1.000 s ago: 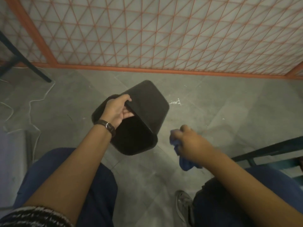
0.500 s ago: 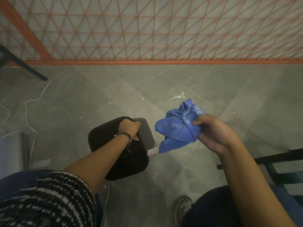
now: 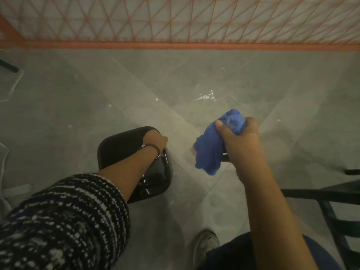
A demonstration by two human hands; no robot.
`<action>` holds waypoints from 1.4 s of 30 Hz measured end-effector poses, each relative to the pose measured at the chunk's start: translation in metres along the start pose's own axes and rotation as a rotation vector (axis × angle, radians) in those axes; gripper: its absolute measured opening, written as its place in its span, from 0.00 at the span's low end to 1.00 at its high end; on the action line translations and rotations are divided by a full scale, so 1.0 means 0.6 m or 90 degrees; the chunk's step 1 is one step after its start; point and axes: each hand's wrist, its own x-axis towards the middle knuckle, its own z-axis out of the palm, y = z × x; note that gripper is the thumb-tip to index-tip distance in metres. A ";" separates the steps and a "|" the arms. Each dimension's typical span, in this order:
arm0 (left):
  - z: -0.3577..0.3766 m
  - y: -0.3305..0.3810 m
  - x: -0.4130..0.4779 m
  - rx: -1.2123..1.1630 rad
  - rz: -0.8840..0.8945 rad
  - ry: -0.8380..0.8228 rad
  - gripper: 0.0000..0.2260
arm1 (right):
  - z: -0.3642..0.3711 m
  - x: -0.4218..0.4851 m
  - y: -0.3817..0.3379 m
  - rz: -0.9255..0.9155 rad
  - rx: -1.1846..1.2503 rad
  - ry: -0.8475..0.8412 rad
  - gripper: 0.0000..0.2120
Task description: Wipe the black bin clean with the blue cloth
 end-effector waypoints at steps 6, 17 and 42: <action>0.030 0.005 0.034 -0.012 0.016 -0.003 0.13 | 0.014 0.002 -0.011 0.054 -0.033 -0.009 0.11; 0.005 0.026 -0.001 -0.055 -0.026 -0.140 0.27 | -0.052 0.059 -0.055 0.028 -0.107 -0.040 0.10; 0.058 -0.095 -0.108 0.303 0.271 -0.249 0.30 | 0.029 0.231 0.357 0.237 -0.413 -0.025 0.36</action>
